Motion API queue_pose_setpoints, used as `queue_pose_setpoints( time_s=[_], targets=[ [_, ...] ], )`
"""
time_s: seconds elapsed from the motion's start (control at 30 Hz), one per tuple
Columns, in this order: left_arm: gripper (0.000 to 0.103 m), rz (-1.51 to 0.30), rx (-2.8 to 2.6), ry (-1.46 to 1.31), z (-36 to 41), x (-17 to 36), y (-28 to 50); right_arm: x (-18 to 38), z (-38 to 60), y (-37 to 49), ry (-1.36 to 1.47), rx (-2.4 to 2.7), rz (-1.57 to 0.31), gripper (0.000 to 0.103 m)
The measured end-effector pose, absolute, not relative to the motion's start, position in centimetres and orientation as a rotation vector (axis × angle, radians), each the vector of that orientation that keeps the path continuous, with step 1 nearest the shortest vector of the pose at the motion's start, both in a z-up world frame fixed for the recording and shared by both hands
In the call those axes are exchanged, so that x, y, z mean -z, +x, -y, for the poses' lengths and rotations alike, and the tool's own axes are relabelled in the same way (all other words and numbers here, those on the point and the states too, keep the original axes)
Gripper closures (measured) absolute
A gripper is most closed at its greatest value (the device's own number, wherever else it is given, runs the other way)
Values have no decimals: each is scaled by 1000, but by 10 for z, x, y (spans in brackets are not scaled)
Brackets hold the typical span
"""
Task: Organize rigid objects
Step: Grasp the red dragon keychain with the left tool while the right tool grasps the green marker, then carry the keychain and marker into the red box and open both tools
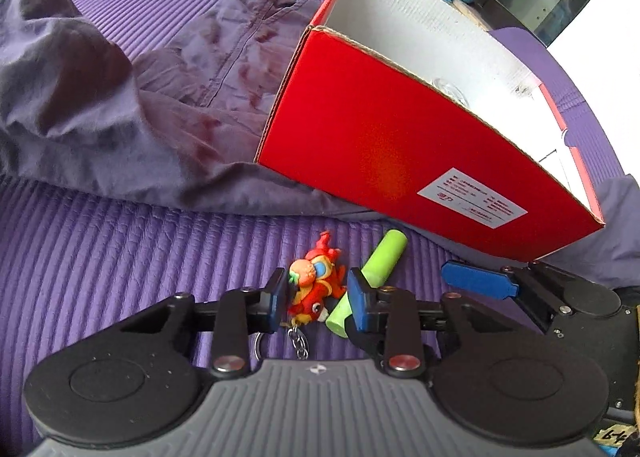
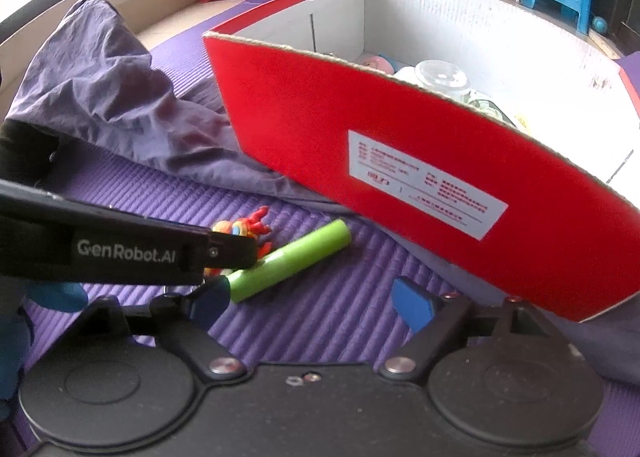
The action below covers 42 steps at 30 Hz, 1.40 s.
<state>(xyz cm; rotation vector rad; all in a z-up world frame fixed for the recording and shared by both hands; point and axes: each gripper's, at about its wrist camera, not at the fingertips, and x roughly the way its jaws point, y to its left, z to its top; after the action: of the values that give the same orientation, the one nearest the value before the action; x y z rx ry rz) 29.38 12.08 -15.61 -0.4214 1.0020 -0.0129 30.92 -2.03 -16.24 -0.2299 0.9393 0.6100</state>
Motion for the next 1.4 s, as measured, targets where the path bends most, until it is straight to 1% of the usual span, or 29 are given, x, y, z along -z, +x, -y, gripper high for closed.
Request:
queue_pose_setpoints(
  time_s=[0.27, 0.3, 0.33, 0.37, 0.47, 0.5, 0.53, 0.57, 0.63, 0.67, 0.7, 0.73, 0.8, 0.93, 1.0, 1.4],
  targets=[
    [71, -998, 22, -434, -123, 159, 299, 164, 12, 315, -236, -626, -934, 18],
    [71, -998, 22, -431, -122, 159, 299, 165, 10, 316, -239, -628, -938, 19],
    [71, -996, 22, -424, -122, 160, 299, 167, 8, 317, -248, -628, -942, 24],
    [71, -993, 23, -417, -121, 160, 299, 169, 6, 317, -259, -632, -949, 27],
    [71, -984, 19, -408, -119, 160, 297, 170, 8, 316, -258, -640, -935, 30],
    [72, -982, 17, -409, -119, 160, 297, 170, 8, 316, -275, -629, -929, 39],
    [75, -980, 14, -406, -118, 160, 296, 170, 9, 314, -294, -628, -920, 44],
    [79, -980, 9, -399, -118, 160, 296, 170, 10, 313, -303, -629, -912, 46],
    [79, -978, 11, -395, -117, 160, 295, 169, 15, 314, -291, -623, -911, 60],
    [80, -977, 12, -391, -117, 159, 294, 168, 18, 315, -278, -615, -913, 64],
    [81, -976, 11, -383, -115, 158, 293, 168, 22, 316, -263, -607, -917, 73],
    [81, -975, 10, -374, -114, 158, 292, 167, 26, 317, -248, -601, -922, 79],
    [82, -976, 12, -365, -112, 157, 290, 167, 32, 317, -226, -594, -933, 87],
    [86, -975, 18, -350, -105, 153, 286, 165, 38, 309, -232, -592, -932, 88],
    [90, -975, 17, -345, -103, 151, 283, 164, 39, 306, -237, -575, -937, 88],
    [90, -953, 30, -341, -85, 132, 253, 140, 78, 275, -138, -556, -955, 88]
  ],
)
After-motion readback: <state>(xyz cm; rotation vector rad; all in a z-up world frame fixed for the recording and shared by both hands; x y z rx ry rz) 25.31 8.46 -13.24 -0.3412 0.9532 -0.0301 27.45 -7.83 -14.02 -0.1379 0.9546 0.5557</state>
